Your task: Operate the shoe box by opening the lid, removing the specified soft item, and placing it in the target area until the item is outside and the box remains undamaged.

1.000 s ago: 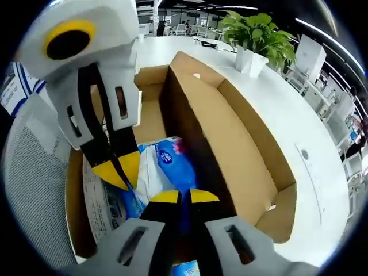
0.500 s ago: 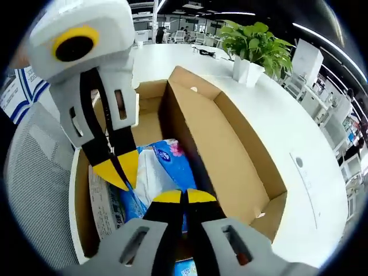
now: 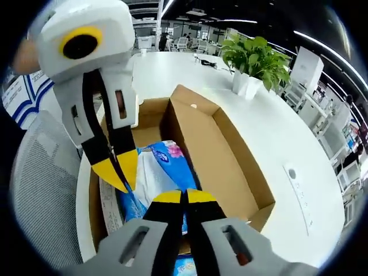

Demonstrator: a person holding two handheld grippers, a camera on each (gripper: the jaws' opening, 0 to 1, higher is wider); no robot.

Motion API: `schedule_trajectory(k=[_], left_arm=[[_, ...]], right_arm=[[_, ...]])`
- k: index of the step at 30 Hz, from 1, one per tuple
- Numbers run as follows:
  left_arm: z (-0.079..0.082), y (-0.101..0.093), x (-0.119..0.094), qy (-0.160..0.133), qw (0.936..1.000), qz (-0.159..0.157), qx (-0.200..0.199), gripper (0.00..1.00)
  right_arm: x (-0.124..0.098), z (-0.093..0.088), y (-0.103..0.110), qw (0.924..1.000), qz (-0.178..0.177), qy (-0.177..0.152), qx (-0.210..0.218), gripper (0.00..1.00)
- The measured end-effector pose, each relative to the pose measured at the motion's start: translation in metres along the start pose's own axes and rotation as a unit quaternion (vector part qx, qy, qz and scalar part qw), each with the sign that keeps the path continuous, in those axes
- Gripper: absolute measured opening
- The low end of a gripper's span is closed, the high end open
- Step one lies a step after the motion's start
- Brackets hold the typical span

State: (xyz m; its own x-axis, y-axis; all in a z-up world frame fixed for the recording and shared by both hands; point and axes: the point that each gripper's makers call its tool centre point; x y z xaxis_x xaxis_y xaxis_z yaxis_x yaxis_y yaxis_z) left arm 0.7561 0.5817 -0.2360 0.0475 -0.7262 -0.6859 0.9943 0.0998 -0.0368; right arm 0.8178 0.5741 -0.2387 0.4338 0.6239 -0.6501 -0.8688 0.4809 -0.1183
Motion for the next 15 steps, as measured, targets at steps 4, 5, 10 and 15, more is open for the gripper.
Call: schedule_trajectory(k=[4, 5, 10, 15], left_arm=[[0.011, 0.001, -0.006, -0.005, 1.0000, 0.005, 0.003, 0.00], [0.014, 0.002, -0.008, -0.006, 0.9999, 0.010, 0.006, 0.00], [0.032, -0.002, -0.015, -0.014, 0.9997, 0.012, 0.016, 0.00], [0.049, -0.003, -0.019, -0.021, 0.9992, 0.017, 0.028, 0.00]], right_arm=[[-0.010, 0.006, -0.002, 1.0000, -0.001, -0.007, 0.002, 0.00], [-0.011, 0.008, -0.004, 0.9999, -0.002, -0.010, 0.004, 0.00], [-0.025, 0.017, -0.010, 0.9997, -0.008, -0.022, 0.011, 0.00], [-0.038, 0.023, -0.021, 0.9990, -0.016, -0.037, 0.020, 0.00]])
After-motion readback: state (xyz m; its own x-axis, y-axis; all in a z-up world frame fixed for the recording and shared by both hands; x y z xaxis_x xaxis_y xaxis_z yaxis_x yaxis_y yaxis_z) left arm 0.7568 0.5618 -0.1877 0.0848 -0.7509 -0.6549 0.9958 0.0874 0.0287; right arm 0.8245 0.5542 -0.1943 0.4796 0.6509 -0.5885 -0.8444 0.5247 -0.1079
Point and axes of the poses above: the point that each gripper's makers call its tool centre point, and the gripper's own axes: x roughly forward along the fingers, y roughly to its left, z roughly out of its top, and after that the axes turned 5 degrees about -y, right-handed
